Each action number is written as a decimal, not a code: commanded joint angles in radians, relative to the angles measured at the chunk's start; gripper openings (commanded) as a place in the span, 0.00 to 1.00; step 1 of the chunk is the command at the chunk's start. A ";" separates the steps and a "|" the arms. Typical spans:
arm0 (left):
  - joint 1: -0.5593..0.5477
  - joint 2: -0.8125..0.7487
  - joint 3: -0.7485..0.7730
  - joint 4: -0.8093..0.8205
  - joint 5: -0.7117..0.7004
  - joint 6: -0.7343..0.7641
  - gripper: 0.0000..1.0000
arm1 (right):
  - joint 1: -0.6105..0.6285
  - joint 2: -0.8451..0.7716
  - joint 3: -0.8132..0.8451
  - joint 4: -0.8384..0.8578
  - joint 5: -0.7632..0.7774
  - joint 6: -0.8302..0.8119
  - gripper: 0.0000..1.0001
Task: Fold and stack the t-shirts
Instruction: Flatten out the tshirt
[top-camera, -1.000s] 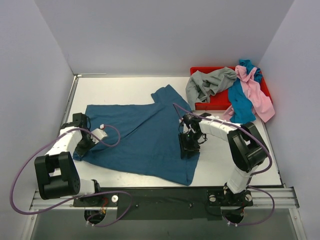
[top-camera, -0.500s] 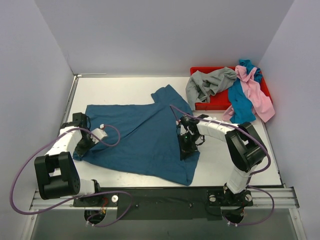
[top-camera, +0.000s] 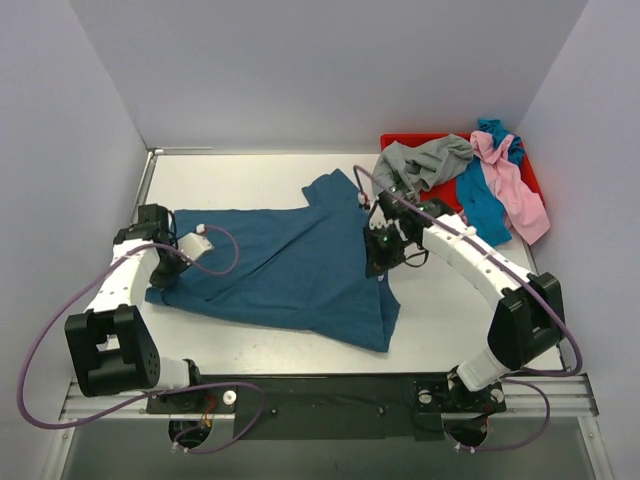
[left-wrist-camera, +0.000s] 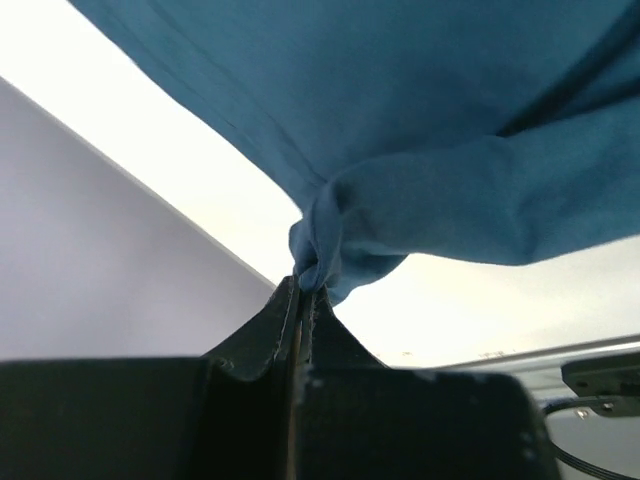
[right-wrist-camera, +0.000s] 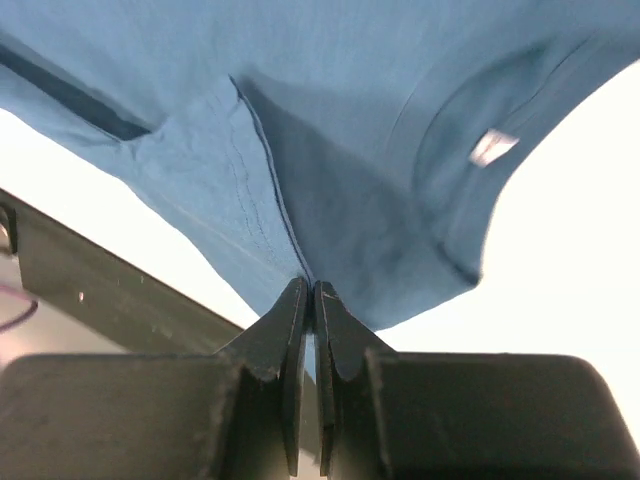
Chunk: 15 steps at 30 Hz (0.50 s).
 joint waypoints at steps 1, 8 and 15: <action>-0.033 0.039 0.108 0.015 0.088 -0.019 0.00 | -0.079 0.007 0.179 -0.059 0.075 -0.163 0.00; -0.033 0.060 0.212 -0.077 0.125 -0.040 0.00 | -0.154 0.030 0.377 -0.163 0.080 -0.268 0.00; -0.032 0.067 0.592 -0.180 0.238 -0.115 0.00 | -0.269 -0.045 0.705 -0.216 0.015 -0.276 0.00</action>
